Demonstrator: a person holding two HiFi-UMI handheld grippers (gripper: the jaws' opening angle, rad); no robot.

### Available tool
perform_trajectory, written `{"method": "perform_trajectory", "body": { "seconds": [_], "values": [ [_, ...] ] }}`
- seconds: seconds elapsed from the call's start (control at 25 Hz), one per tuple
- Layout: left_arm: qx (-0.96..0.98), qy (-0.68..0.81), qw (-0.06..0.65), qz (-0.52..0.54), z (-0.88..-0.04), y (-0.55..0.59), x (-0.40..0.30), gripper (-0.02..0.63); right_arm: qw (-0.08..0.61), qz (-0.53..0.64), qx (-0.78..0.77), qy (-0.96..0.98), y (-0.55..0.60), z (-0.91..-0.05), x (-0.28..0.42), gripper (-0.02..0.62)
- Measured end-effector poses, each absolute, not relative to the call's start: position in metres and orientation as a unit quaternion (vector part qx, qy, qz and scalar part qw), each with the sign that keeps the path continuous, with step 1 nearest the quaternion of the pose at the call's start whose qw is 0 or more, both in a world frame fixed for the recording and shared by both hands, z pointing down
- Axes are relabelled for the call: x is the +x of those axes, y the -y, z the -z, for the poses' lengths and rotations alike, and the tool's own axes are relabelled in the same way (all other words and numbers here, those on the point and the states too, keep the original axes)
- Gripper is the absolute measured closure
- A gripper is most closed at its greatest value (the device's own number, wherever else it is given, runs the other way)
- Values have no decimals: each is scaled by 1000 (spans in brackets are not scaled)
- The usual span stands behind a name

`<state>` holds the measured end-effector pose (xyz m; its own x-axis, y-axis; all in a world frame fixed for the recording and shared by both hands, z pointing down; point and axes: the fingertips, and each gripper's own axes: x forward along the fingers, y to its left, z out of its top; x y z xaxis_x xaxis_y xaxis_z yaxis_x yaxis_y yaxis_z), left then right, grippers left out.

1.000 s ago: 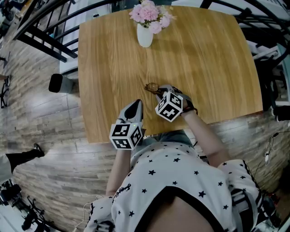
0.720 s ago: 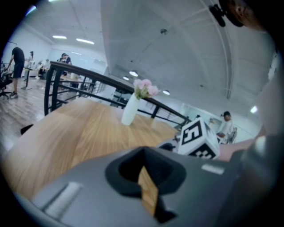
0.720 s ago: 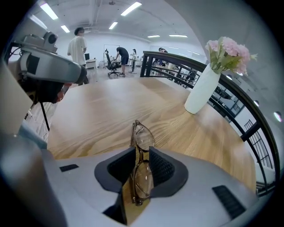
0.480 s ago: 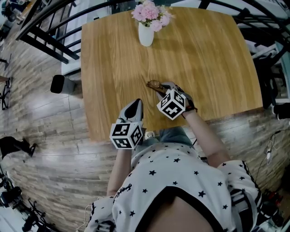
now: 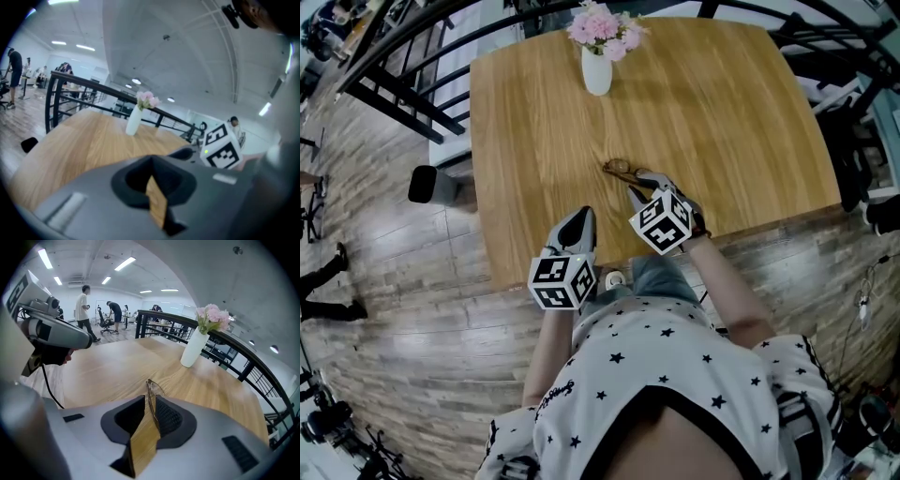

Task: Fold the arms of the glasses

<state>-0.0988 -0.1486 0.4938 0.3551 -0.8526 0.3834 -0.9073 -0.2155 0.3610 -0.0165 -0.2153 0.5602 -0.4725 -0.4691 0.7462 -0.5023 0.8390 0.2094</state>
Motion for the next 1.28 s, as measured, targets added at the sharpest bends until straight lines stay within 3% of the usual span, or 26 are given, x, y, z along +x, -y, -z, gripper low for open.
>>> {"method": "perform_trajectory", "body": {
  "seconds": [1.28],
  "values": [
    [788,563,246,-36,-470,74,-90,600,193,-128,367,901,117,-469,1,569]
  ]
}}
